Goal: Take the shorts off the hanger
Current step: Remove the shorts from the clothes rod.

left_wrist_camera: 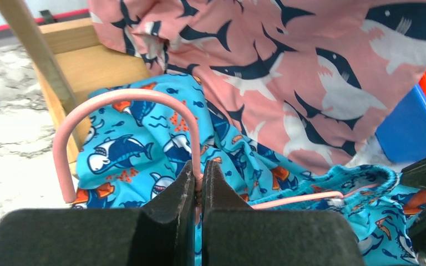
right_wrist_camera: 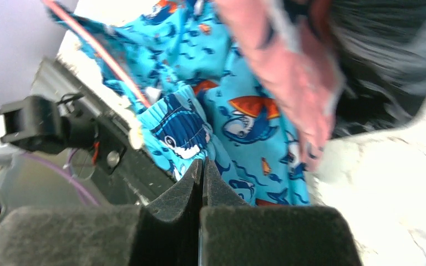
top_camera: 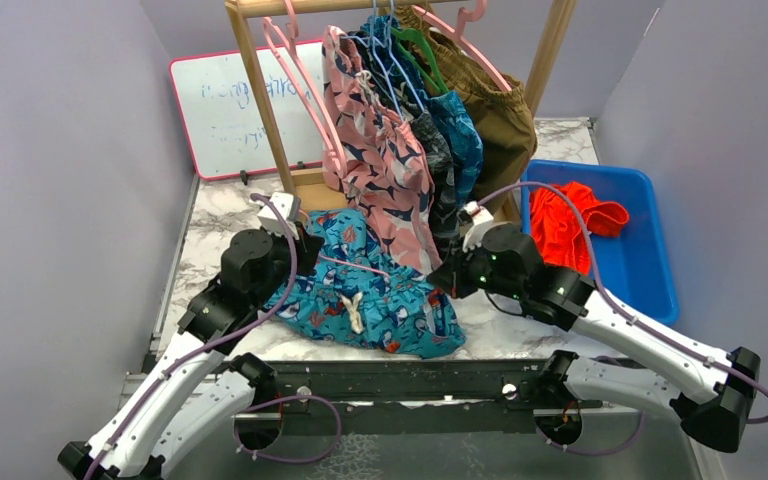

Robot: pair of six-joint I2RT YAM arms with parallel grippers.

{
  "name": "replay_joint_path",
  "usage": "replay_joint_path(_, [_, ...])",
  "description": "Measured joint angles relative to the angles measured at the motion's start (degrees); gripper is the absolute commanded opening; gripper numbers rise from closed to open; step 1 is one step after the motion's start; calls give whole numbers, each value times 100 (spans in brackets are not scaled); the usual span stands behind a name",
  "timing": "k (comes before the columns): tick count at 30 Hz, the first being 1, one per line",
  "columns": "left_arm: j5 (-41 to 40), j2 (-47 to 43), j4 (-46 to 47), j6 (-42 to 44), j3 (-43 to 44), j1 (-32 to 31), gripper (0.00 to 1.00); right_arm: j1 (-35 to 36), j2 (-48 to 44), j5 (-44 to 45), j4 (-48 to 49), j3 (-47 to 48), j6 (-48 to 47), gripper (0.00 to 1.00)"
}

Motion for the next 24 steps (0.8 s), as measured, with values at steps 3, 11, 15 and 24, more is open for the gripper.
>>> replay_joint_path(3, [-306, -52, -13, -35, 76, 15, 0, -26, -297, 555, -195, -175, 160, 1])
replay_joint_path(11, [-870, -219, -42, -92, 103, 13, 0, -26, -675, 1231, -424, -372, 293, 1])
replay_joint_path(15, [-1102, -348, -46, -129, 103, 13, 0, -26, -586, 1237, -417, -426, 293, 1])
replay_joint_path(24, [-1322, -382, -7, -435, 101, 15, 0, -26, -96, 1178, -199, -492, 245, 3])
